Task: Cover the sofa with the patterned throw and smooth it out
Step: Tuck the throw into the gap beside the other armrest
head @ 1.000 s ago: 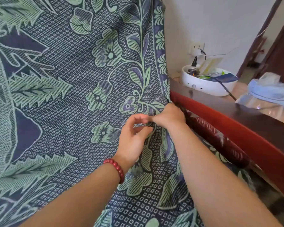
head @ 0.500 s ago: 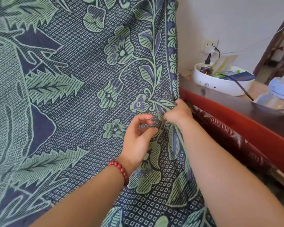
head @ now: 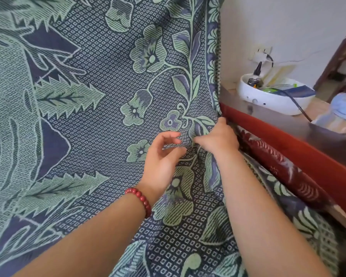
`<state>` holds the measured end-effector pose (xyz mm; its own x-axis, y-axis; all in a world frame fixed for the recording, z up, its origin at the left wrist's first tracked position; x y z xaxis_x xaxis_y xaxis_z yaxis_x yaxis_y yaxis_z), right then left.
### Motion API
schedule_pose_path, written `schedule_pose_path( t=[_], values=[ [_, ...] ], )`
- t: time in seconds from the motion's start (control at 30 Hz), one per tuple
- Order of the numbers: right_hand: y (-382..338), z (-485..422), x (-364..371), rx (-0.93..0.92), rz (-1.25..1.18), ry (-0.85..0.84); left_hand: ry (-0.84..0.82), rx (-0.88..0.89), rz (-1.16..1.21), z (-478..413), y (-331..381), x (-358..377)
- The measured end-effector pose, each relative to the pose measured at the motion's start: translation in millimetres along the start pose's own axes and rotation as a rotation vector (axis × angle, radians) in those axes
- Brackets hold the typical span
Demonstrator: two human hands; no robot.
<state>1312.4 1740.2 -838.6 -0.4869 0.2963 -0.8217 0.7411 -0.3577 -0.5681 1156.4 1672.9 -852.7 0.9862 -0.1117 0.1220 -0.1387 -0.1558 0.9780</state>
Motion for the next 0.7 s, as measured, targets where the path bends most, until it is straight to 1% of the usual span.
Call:
schedule_pose_path(
  t=[0.1, 0.2, 0.27, 0.33, 0.4, 0.53, 0.7],
  values=[
    [1, 21, -8, 0.018, 0.153, 0.044, -0.012, 0.015, 0.007, 0, 4, 3],
    [4, 38, -13, 0.064, 0.323, -0.036, -0.021, 0.028, 0.016, 1, 5, 6],
    [7, 45, -13, 0.089, 0.389, -0.1, -0.034, 0.029, 0.018, 1, 5, 8],
    [14, 41, -9, 0.09, 0.39, -0.094, -0.043, 0.025, 0.02, 2, 4, 9],
    [21, 30, -8, 0.07, 0.33, -0.038, -0.045, 0.025, 0.022, 4, 2, 9],
    [25, 18, -8, 0.066, 0.224, 0.009, -0.01, 0.038, 0.028, 5, 8, 7],
    [17, 33, -6, -0.005, 0.265, 0.0, 0.043, 0.04, 0.011, 16, 19, -6]
  ],
)
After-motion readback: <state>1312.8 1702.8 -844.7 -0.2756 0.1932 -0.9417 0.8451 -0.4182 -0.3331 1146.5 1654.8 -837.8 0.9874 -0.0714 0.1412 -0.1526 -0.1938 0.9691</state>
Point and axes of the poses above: each hand's wrist, its own z-axis away from the middle knuckle, its own x-axis out of the palm, y = z × x, the point moved 1 cm from there along -z, towards the middle knuckle
